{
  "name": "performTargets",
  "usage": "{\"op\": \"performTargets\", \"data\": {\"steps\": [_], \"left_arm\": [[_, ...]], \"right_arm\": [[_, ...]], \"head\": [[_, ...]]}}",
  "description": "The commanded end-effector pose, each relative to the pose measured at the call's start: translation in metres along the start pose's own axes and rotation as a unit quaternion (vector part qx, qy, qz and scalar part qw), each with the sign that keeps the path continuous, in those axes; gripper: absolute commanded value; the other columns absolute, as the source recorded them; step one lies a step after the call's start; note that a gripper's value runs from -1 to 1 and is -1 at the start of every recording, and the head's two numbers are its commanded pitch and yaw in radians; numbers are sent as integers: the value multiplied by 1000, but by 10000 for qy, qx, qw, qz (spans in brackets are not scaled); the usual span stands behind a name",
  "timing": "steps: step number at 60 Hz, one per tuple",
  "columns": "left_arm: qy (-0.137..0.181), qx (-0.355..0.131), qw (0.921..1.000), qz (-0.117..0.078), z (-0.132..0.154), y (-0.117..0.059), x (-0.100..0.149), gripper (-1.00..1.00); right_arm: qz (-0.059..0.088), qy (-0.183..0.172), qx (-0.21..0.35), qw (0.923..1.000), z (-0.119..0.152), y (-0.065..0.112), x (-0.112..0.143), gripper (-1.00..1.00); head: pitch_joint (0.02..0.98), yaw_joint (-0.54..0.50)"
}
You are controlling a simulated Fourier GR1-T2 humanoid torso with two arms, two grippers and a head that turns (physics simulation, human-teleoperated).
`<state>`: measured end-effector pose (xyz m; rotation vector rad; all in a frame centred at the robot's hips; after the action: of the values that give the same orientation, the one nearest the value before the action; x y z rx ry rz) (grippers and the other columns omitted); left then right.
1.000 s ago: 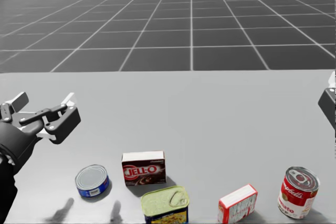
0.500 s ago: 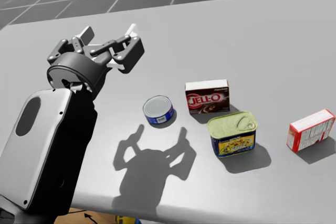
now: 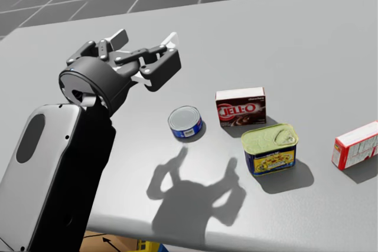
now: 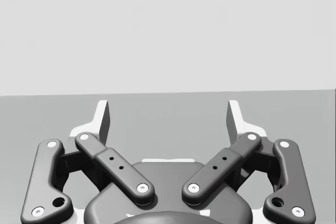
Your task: Grasp the tuna can and hold it up.
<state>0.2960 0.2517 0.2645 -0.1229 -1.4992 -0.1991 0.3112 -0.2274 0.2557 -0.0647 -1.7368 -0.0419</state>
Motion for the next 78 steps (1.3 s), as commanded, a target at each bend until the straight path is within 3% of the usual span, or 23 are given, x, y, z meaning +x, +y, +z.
{"op": "performTargets", "data": {"steps": [1,12,20,33,45,64,78], "left_arm": [[280,-524,9982,-36,18,-6,6,-1000],[543,-932,9933,-411,39,2,-5,-1000],[694,-1054,9907,-513,47,10,-25,-1000],[854,-1398,9856,-415,40,24,-65,-1000],[1034,-1353,9845,-418,27,30,-90,-1000],[1368,-1304,9813,-351,10,30,-109,-1000],[1605,-1402,9760,-442,-5,18,-115,-1000]], "right_arm": [[37,11,-14,10000,0,0,-2,-1000],[10,19,-24,10000,-1,0,-2,-1000],[11,21,-17,10000,-1,1,-2,-1000],[-6,46,-35,10000,-2,0,-2,-1000],[3,46,-43,10000,-2,0,-2,-1000],[2,32,-46,10000,-2,-1,-2,-1000],[35,15,-63,10000,-2,-1,-2,-1000]], "head": [[803,335],[797,336],[798,338],[799,334],[802,332],[804,328],[808,324]]}}
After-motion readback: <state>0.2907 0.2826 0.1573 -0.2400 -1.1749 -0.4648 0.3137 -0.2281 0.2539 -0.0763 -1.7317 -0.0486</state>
